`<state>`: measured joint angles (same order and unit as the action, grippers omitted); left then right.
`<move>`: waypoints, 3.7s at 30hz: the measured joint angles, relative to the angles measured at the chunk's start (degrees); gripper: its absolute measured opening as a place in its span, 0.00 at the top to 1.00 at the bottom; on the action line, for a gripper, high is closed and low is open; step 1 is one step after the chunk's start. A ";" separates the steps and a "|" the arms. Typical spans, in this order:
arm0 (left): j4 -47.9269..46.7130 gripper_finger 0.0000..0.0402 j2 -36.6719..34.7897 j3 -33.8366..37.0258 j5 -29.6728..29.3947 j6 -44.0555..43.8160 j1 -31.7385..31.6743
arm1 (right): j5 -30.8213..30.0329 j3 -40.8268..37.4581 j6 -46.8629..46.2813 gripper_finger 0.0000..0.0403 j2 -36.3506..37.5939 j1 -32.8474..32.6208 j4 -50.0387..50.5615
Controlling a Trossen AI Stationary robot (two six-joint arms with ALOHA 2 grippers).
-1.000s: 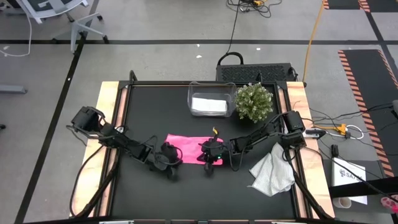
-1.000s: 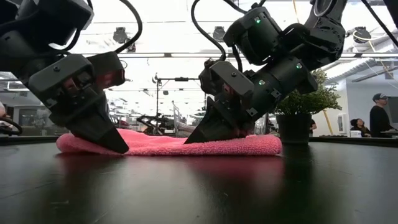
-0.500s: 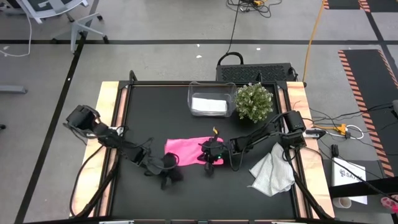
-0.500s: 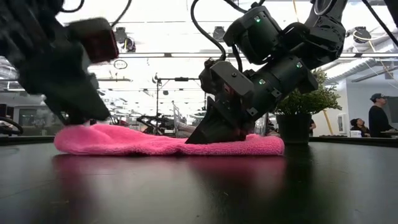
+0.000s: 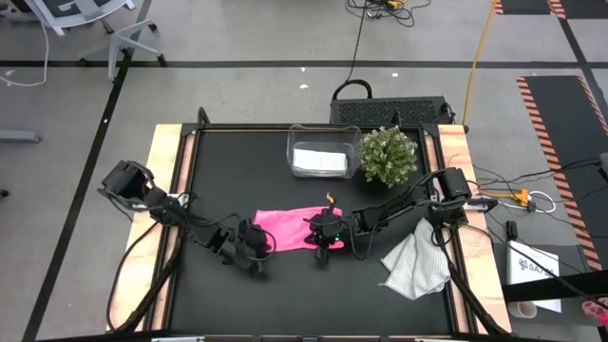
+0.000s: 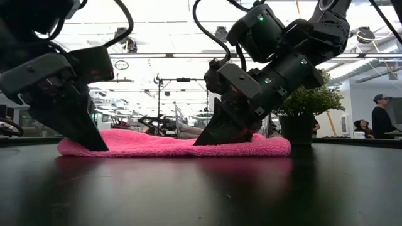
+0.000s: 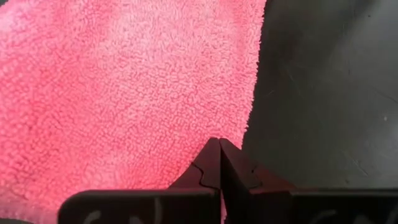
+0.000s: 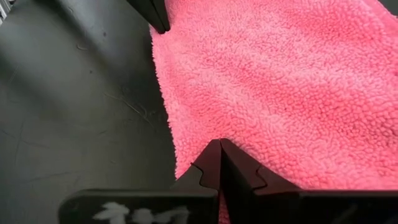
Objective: Fold microfiber towels
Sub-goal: Fold the pink towel
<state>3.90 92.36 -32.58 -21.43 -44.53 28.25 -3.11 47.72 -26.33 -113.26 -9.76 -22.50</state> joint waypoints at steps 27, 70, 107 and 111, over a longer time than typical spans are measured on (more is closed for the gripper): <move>-1.22 1.00 1.02 0.13 -1.25 -2.30 0.35 | -4.17 -0.11 0.03 1.00 19.98 -2.50 15.07; 1.36 1.00 0.85 0.25 -2.32 -1.65 0.30 | -7.54 0.07 -8.48 1.00 30.84 -5.03 41.01; 0.12 0.99 -7.43 0.22 -6.05 0.79 -5.18 | -0.83 -8.52 -29.78 0.90 31.55 -8.33 29.18; 0.11 0.99 -7.44 0.20 -6.03 0.71 -5.89 | 0.43 -12.17 -35.52 0.80 31.53 -8.24 23.01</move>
<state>4.01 84.93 -32.38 -27.46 -43.82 22.36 -2.68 35.56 -61.84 -81.73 -18.00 0.51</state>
